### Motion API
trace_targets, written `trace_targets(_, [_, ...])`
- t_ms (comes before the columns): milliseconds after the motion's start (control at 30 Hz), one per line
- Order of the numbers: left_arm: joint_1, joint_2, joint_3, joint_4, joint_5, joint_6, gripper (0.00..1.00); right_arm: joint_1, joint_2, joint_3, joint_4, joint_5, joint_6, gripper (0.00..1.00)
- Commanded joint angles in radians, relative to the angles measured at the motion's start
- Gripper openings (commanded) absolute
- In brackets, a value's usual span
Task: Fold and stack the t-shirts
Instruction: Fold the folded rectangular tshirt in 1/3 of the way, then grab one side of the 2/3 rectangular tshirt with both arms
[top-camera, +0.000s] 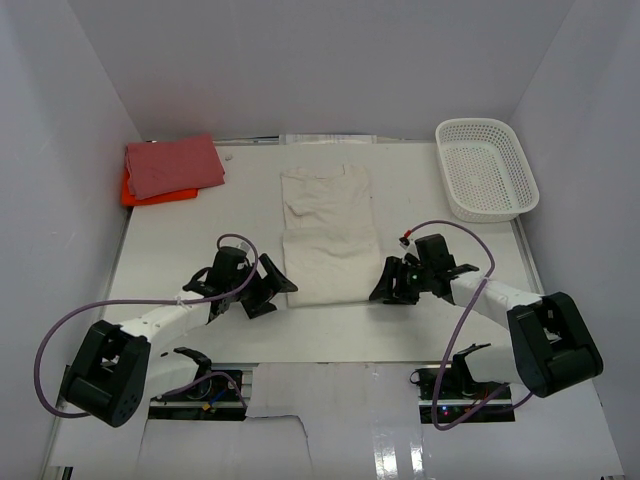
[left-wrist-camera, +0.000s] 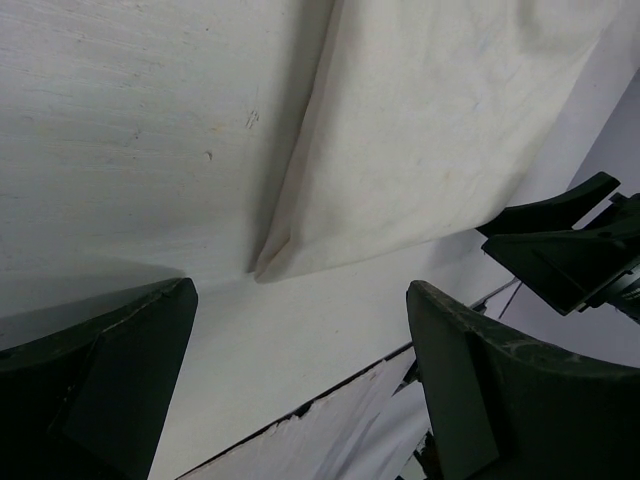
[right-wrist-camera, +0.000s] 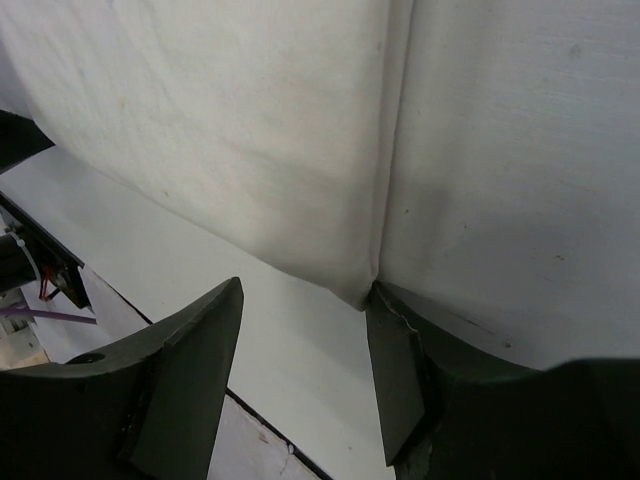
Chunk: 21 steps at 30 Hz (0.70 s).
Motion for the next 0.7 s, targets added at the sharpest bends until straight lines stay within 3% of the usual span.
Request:
trace_targets(0, [-0.008,0.017,-0.041,0.040,-0.026,-0.053,0.98,0.003,0.027,-0.006,0.047,0.071,0.009,0.59])
trace_targets(167, [-0.016,0.042,-0.043,0.056,-0.027,-0.068,0.98,0.003,0.056,0.005,0.070,0.109,0.014,0.55])
trace_targets(267, [-0.028,0.051,-0.041,0.057,-0.030,-0.074,0.98,0.003,0.050,0.007,0.069,0.119,0.011,0.44])
trace_targets(433, [-0.049,0.061,-0.047,0.065,-0.039,-0.094,0.98,0.003,0.037,0.005,0.061,0.132,0.009,0.38])
trace_targets(467, [-0.057,0.066,-0.047,0.067,-0.043,-0.097,0.98,0.003,0.036,0.005,0.062,0.137,0.007,0.35])
trace_targets(567, [-0.083,0.077,-0.052,0.067,-0.056,-0.119,0.97,0.003,0.045,0.011,0.063,0.136,0.003,0.08])
trace_targets(667, [-0.117,0.083,-0.067,0.067,-0.081,-0.154,0.96,0.003,0.050,0.016,0.066,0.120,0.003,0.08])
